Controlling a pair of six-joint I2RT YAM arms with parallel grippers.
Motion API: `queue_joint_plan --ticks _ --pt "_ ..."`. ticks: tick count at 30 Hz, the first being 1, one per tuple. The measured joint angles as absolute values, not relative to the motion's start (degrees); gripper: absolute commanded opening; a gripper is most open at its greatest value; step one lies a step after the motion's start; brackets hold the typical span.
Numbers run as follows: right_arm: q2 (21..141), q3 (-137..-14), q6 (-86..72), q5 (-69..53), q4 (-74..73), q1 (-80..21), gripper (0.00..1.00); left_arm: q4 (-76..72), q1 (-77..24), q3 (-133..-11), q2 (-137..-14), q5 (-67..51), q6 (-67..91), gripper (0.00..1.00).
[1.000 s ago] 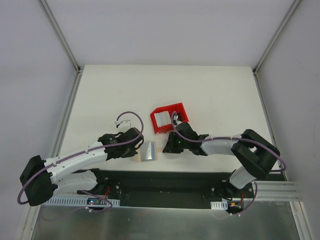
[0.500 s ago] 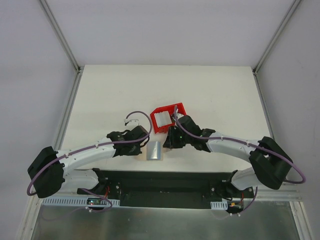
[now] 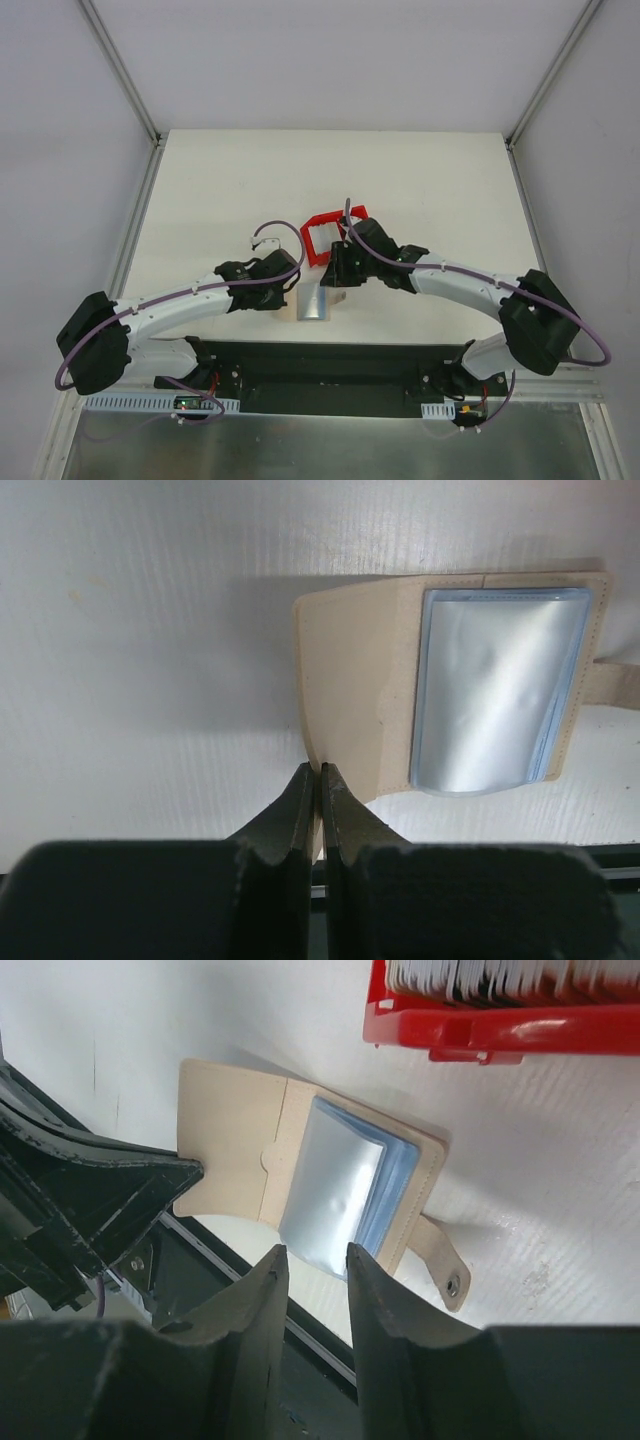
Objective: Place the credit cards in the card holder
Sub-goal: Pick up the credit card from the storage box.
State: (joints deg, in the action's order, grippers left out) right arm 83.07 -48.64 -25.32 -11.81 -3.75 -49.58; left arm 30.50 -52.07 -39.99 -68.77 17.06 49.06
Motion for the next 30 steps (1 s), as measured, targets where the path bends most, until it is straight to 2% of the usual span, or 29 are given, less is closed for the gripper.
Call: queue_joint_plan --ticks 3,13,20,22,24,26,30 --pt "83.05 -50.41 -24.88 -11.77 -5.48 -48.51 0.41 30.44 -52.07 -39.79 -68.38 17.04 49.98 0.00" --pt "81.32 -61.32 -18.22 -10.11 -14.46 -42.46 0.54 30.28 -52.07 -38.87 -65.41 16.88 52.47 0.00" --pt "81.67 -62.48 -15.86 -9.69 -18.50 -39.38 0.57 30.28 -52.07 -38.68 -65.58 16.97 53.25 0.00" --pt "83.46 -64.66 -15.11 -10.17 -19.55 -37.32 0.62 30.26 -52.07 -38.68 -65.80 16.95 53.41 0.00" --pt "86.02 -67.57 -14.15 -10.85 -20.01 -35.73 0.72 30.24 -52.07 -38.68 -66.13 16.95 53.47 0.00" --pt "88.68 -70.13 -13.06 -11.35 -19.97 -34.85 0.78 30.20 -52.07 -38.68 -66.41 16.95 53.54 0.00" --pt "93.41 -73.28 -10.90 -12.25 -20.32 -34.46 0.80 30.15 -52.07 -38.68 -67.11 16.97 53.49 0.00"
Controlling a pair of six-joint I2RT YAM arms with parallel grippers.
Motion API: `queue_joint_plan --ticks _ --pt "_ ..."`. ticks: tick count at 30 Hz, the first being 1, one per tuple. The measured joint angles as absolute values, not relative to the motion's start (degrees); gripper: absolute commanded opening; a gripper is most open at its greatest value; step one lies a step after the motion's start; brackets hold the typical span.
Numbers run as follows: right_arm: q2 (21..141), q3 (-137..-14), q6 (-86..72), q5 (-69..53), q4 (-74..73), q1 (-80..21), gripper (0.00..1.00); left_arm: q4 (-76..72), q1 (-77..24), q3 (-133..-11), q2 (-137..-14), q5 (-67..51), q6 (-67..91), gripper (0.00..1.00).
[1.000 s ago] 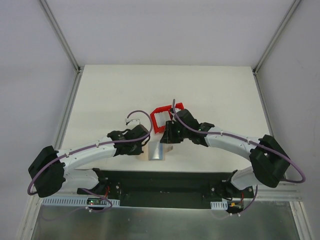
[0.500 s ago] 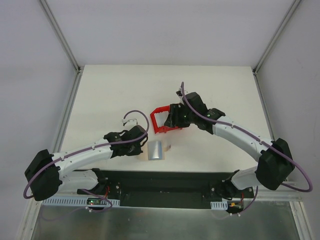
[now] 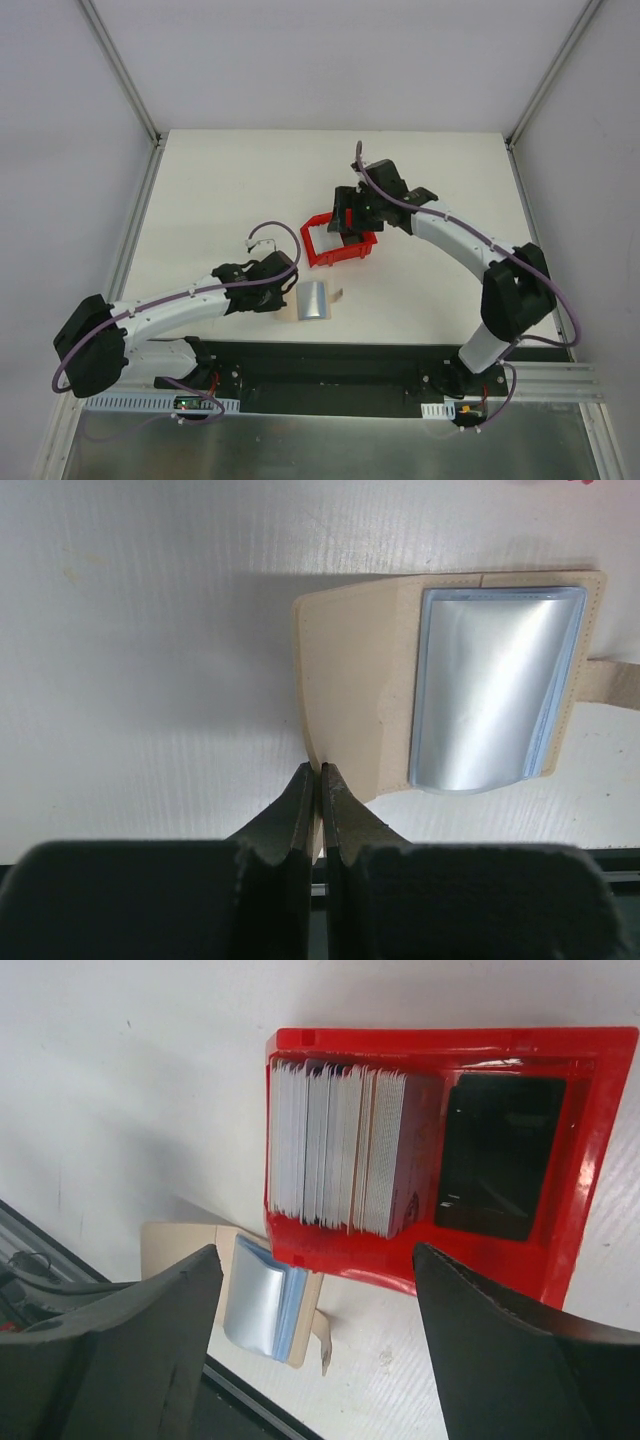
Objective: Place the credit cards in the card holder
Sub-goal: Pick up the credit card from the storage box.
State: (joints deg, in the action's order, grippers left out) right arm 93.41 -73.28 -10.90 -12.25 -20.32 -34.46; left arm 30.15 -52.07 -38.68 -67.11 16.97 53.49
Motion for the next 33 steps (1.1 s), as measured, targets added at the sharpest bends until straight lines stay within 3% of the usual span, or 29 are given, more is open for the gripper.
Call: queue_joint_plan --ticks 12,25,33 --pt "106.98 -81.62 -7.88 -13.80 -22.39 -33.34 0.86 29.39 -52.07 -38.68 -68.64 16.99 53.58 0.00" --pt "113.25 -83.55 -7.94 -15.94 -21.61 -33.34 0.88 29.12 -50.68 -38.68 -68.64 16.99 53.54 0.00" --pt "114.54 -83.90 -8.10 -17.56 -20.93 -33.34 0.79 28.93 -49.74 -38.68 -68.66 16.95 53.17 0.00"
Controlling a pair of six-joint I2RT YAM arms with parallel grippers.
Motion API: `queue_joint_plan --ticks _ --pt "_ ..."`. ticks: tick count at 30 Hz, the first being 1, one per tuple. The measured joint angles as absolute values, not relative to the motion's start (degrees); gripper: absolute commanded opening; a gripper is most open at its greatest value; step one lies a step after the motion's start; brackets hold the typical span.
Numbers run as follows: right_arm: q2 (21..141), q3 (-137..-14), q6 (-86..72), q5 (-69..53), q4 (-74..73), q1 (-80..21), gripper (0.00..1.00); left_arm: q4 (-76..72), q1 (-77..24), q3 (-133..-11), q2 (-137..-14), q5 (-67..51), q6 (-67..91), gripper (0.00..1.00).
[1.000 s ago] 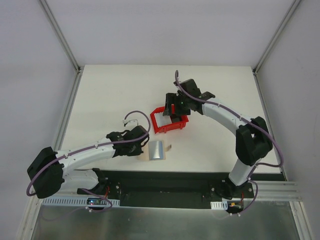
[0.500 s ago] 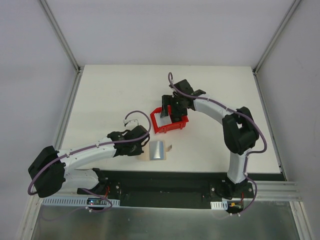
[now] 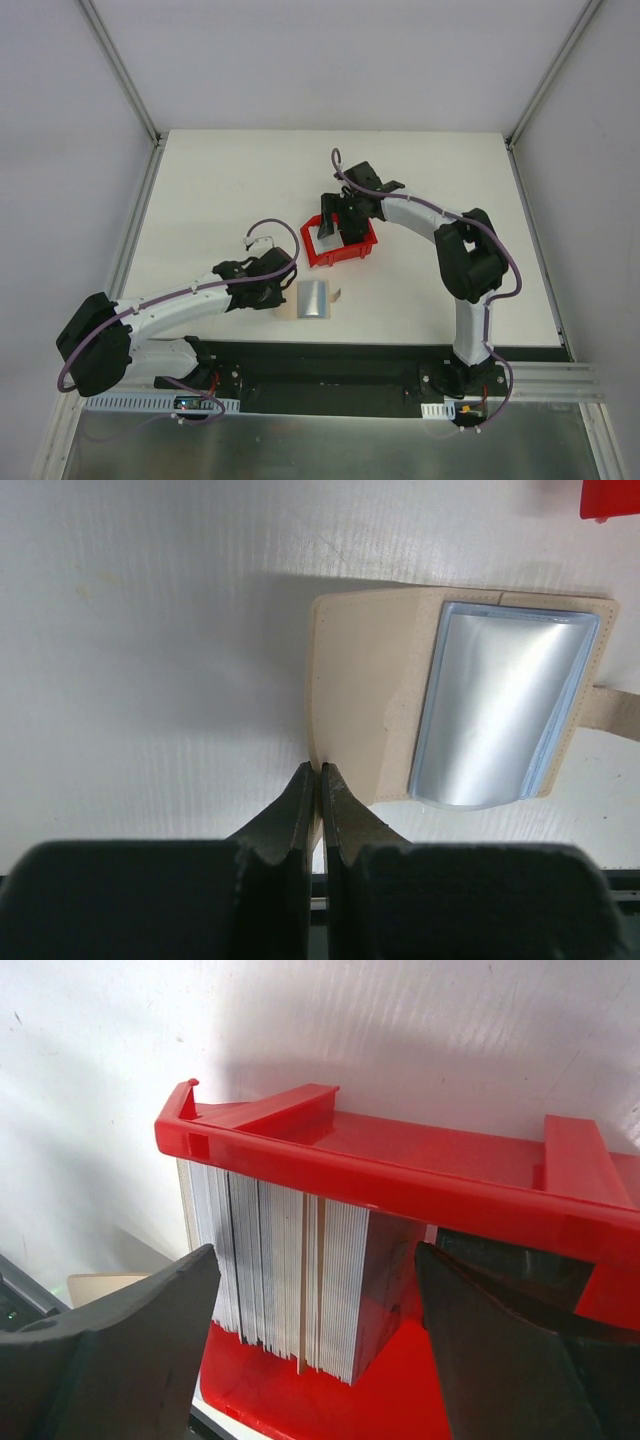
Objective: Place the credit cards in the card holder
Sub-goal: Pick up the credit card from the storage box.
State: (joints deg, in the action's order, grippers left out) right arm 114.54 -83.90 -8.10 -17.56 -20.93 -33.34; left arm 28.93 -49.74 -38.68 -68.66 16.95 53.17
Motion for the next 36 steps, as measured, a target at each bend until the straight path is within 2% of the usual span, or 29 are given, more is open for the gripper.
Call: queue_joint_plan --ticks 6,28,32,34,36 --pt "114.52 -83.90 -8.08 -18.98 -19.88 -33.23 0.64 28.84 -49.04 -38.68 -69.28 16.91 52.95 0.00" --pt "114.15 -83.90 -7.90 -20.51 -19.51 -33.08 0.40 27.75 -48.62 -38.74 -71.18 16.51 51.62 0.00" --pt "114.15 -83.90 -7.88 -20.58 -19.53 -33.06 0.33 27.66 -48.60 -38.74 -71.29 16.49 51.53 0.00" --pt "114.10 -83.90 -7.92 -20.93 -19.49 -32.95 0.24 27.64 -48.29 -38.74 -71.33 16.38 51.53 0.00" --pt "113.95 -83.90 -7.90 -21.08 -19.53 -32.80 0.23 27.57 -48.25 -38.74 -71.42 16.12 51.53 0.00"
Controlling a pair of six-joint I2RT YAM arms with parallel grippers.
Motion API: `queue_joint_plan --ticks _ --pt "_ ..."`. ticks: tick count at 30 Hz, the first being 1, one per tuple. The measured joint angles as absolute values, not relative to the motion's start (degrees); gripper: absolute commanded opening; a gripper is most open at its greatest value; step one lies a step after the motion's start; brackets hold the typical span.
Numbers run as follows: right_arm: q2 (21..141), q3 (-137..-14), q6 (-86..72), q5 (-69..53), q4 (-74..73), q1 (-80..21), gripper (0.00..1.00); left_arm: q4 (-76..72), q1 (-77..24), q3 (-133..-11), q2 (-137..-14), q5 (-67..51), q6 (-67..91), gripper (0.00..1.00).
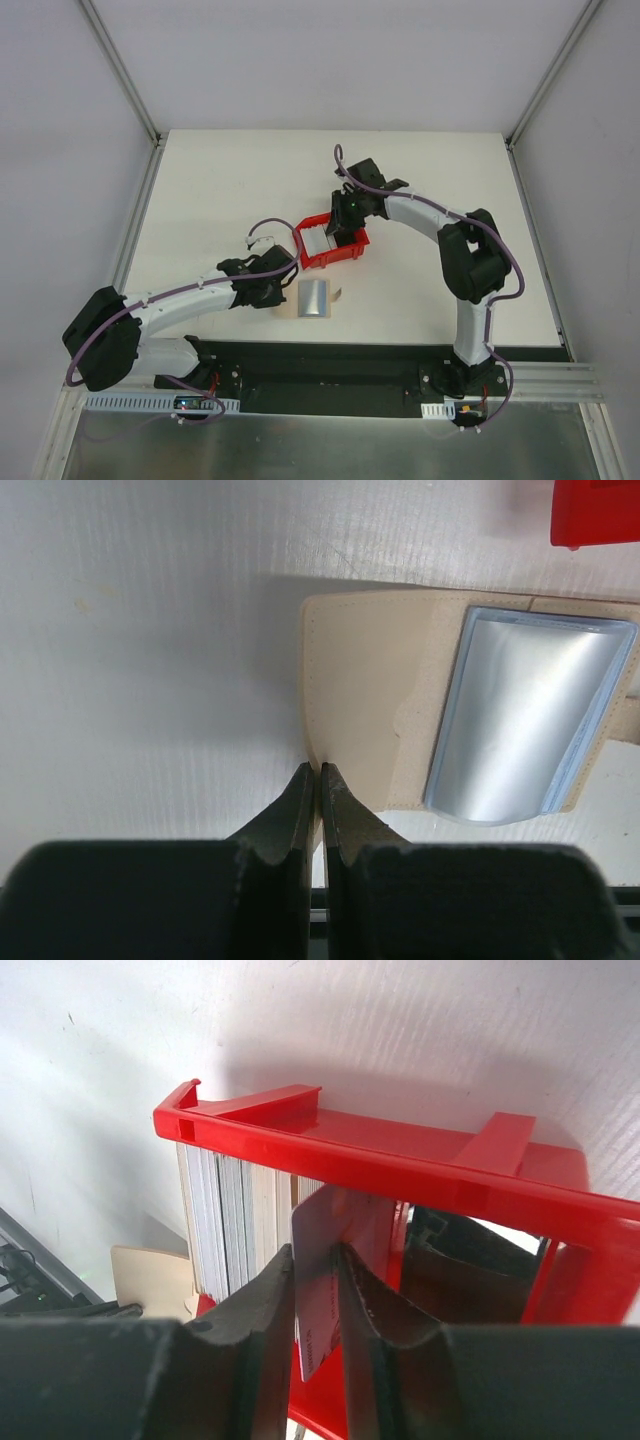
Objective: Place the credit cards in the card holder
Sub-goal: Pick up the credit card from the storage box.
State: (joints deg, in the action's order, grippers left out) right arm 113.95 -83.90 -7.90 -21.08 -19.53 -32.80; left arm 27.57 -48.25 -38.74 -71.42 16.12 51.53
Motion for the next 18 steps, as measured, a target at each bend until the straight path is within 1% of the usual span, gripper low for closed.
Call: queue_joint_plan --ticks 8,15,18 --pt "113.54 -83.90 -7.86 -21.93 -19.55 -31.94 0.18 27.27 -48.25 -38.74 -71.70 15.40 51.53 0.00" --pt "113.51 -83.90 -7.84 -21.93 -19.73 -31.40 0.11 27.20 -48.25 -38.74 -71.94 15.22 51.53 0.00" --pt "113.27 -83.90 -7.73 -21.50 -20.05 -31.24 0.05 27.20 -48.25 -38.74 -71.99 15.14 51.53 0.00"
